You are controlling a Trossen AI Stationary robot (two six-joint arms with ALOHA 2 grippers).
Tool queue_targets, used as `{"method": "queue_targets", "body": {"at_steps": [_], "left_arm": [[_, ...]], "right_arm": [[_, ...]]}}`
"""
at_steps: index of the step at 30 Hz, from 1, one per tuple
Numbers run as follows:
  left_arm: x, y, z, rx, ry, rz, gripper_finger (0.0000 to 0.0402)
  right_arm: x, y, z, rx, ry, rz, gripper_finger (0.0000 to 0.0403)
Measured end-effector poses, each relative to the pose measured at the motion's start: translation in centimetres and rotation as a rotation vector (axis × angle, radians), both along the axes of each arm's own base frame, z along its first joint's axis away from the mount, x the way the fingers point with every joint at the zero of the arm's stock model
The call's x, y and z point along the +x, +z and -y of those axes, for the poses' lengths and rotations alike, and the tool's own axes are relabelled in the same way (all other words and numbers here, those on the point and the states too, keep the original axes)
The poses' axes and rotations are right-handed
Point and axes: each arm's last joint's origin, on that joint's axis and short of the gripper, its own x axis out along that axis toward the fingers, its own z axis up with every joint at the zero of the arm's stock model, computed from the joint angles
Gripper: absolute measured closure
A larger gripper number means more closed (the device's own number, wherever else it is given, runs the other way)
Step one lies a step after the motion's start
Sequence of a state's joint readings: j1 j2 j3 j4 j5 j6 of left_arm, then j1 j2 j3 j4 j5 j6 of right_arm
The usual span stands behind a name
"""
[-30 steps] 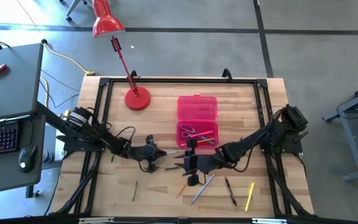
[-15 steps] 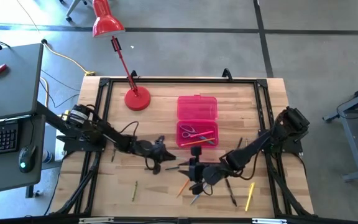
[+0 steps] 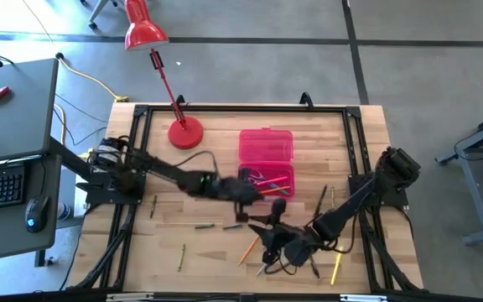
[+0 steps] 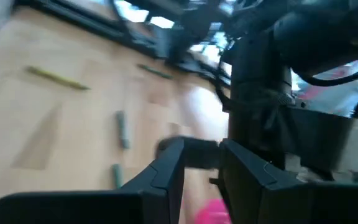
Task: Pick & place school supplies into a supply box
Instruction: Put the top light blue pencil into the red supply box
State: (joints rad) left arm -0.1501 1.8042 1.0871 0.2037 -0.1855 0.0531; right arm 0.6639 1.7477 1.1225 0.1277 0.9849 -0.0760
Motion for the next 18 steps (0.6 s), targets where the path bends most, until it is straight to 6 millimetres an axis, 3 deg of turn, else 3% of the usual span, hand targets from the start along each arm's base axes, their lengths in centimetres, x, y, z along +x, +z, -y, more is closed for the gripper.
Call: {"method": "queue_targets", "body": {"at_steps": [3, 9, 18], "left_arm": [[1.1, 0.8, -2.5, -0.022, 0.013, 0.031, 0.0364], [1.8, -1.1, -6.1, -0.117, 0.03, -0.007, 0.0366], [3.4, -5.0, -8.2, -0.197, 0.068, 0.051, 0.0354]], "right_arm": [[-1.3, -0.1, -0.8, -0.069, -0.128, 0.036, 0.0315], [-3.6, -0.5, -2.4, -0.128, -0.2, 0.078, 0.0315], [-4.6, -0.6, -3.3, -0.085, -0.19, 0.106, 0.0315]]}}
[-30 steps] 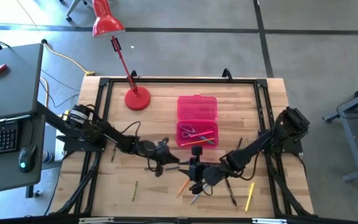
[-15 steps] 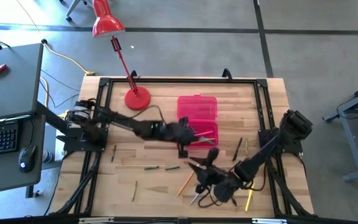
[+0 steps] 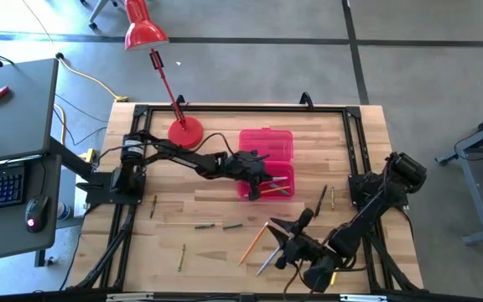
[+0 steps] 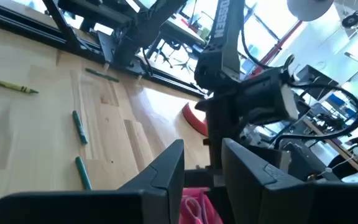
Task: Pick & place school supplies into a supply box
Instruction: Put the top light blue pencil into the red supply box, then put the top black pen into the red supply box
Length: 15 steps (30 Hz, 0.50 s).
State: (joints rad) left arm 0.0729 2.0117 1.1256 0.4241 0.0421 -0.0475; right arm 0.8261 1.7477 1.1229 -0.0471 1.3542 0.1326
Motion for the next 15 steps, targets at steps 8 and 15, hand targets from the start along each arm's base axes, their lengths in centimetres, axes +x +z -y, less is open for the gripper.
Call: {"method": "queue_targets", "body": {"at_steps": [8, 15], "left_arm": [[-0.03, -1.1, -0.69, -0.012, 0.078, -0.045, 0.0324], [-0.04, -1.11, -0.71, -0.011, 0.081, -0.046, 0.0276]], "right_arm": [[0.02, 0.0, 0.0, 0.012, 0.0, 0.006, 0.0315], [0.07, -0.1, -0.11, 0.07, 0.038, 0.0, 0.0315]]}}
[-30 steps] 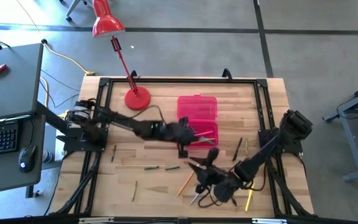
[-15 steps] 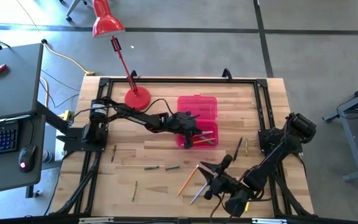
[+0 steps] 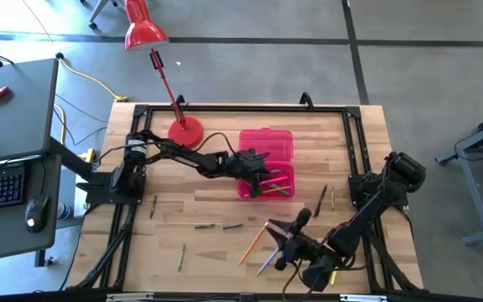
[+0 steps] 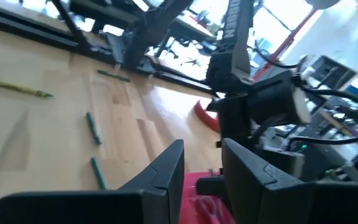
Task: Pick & place school supplies into a supply box
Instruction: Put the top black pen into the red supply box
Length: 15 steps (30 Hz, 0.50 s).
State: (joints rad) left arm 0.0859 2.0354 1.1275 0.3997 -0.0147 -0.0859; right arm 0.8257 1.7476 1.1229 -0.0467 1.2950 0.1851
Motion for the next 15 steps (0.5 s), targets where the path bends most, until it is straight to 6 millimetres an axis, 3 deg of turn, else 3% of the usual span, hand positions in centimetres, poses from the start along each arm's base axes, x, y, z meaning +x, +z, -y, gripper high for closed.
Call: {"method": "queue_targets", "body": {"at_steps": [4, 9, 15], "left_arm": [[0.1, 0.3, 0.0, 0.003, -0.001, 0.018, 0.0252], [-0.4, 3.1, 0.1, 0.009, 0.0, 0.074, 0.0244], [-2.0, 4.8, 0.2, 0.003, -0.003, -0.051, 0.0259]], "right_arm": [[0.1, -0.1, -0.2, 0.024, 0.063, -0.042, 0.0315], [0.1, -0.2, -0.3, 0.053, 0.1, -0.059, 0.0315], [0.1, -0.2, -0.2, 0.066, 0.091, -0.049, 0.0315]]}}
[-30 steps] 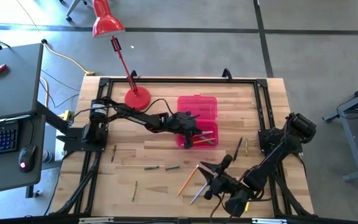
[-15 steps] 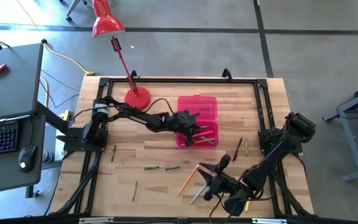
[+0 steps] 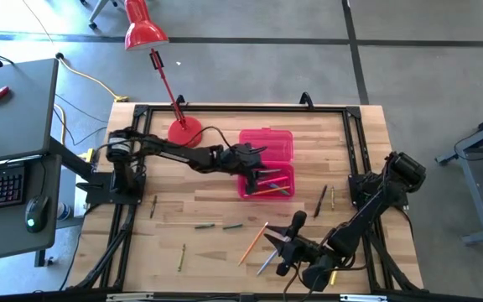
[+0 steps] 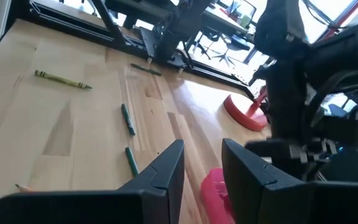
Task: Pick & place school supplies into a supply box
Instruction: Put the top black pen into the red supply box
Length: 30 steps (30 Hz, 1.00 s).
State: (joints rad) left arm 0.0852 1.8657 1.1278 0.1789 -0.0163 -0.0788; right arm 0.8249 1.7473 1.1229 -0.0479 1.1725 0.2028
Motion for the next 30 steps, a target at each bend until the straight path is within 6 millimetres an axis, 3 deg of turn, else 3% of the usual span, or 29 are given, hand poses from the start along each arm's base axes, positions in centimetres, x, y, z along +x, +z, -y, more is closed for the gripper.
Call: {"method": "queue_targets", "body": {"at_steps": [6, 11, 23, 30], "left_arm": [[-2.1, -1.4, 0.2, -0.049, 0.028, -0.286, 0.0282], [-2.7, -2.9, 0.0, -0.001, 0.111, -0.4, 0.03], [-2.3, -3.0, -0.2, 0.053, 0.087, -0.38, 0.0337], [-2.3, -3.0, -0.2, 0.064, 0.074, -0.379, 0.0391]], "right_arm": [[0.1, 0.0, 0.1, -0.003, -0.009, 0.002, 0.0315], [0.4, 0.0, 0.4, -0.003, -0.021, 0.002, 0.0316], [1.5, -0.1, 1.5, 0.021, -0.02, -0.024, 0.0316], [2.0, -0.1, 2.1, 0.034, -0.016, -0.039, 0.0316]]}}
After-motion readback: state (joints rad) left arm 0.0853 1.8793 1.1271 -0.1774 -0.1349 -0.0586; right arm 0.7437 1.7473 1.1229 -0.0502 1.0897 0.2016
